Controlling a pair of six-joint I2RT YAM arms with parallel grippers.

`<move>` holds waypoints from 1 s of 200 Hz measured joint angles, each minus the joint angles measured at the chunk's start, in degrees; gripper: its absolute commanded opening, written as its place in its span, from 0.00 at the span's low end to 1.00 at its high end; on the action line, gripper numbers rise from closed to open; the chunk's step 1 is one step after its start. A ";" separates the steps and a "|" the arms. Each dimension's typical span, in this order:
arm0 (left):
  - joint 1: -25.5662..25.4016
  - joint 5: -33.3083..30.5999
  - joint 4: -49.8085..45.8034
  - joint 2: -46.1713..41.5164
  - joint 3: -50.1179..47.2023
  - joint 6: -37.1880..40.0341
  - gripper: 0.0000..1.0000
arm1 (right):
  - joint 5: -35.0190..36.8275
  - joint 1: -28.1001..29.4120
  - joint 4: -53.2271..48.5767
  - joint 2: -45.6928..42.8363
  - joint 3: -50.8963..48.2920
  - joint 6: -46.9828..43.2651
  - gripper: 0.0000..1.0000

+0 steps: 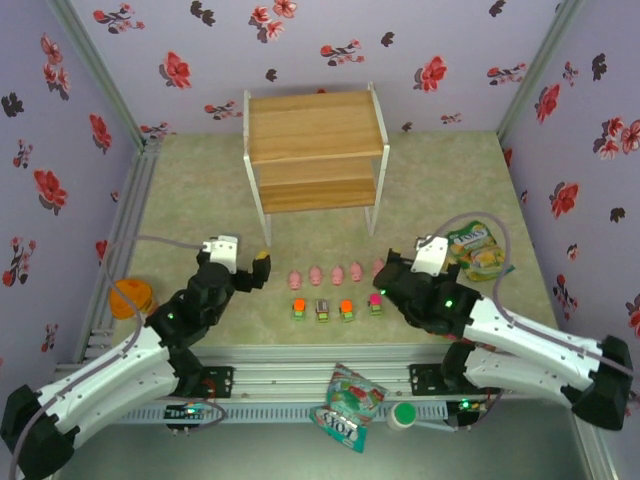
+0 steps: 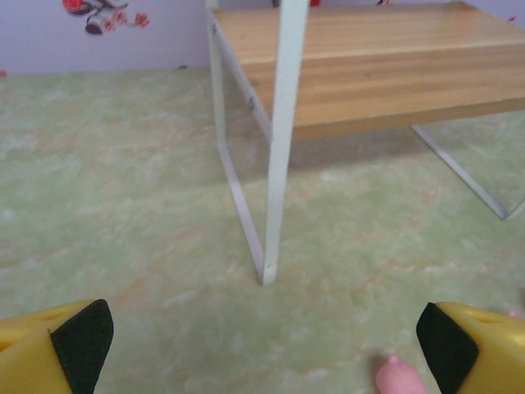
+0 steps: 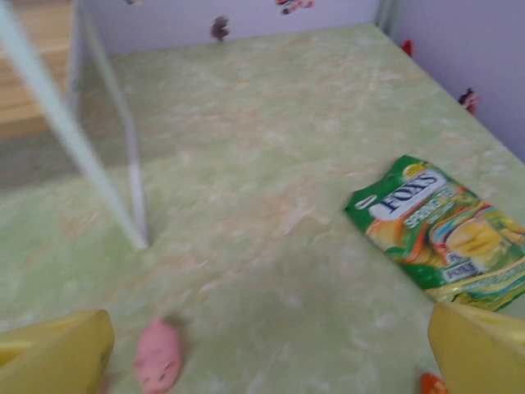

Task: Place and organize the plastic toys onto the shelf

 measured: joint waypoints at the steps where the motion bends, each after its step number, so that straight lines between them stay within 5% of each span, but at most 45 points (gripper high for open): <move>1: 0.00 -0.02 -0.17 -0.09 0.00 -0.13 1.00 | 0.07 0.28 -0.17 0.13 0.09 0.24 0.99; 51: -3.17 -0.20 -6.05 -2.64 -0.72 -5.62 1.00 | -0.07 11.93 -7.34 6.16 1.73 12.59 0.97; 128: -4.22 -0.63 -6.25 5.73 -0.46 -6.40 0.97 | -7.89 25.68 -6.84 8.00 -2.51 24.11 0.88; 200: -4.24 -0.63 -6.23 6.21 -0.17 -6.58 0.96 | -15.78 25.49 -5.25 7.30 -8.59 28.00 0.81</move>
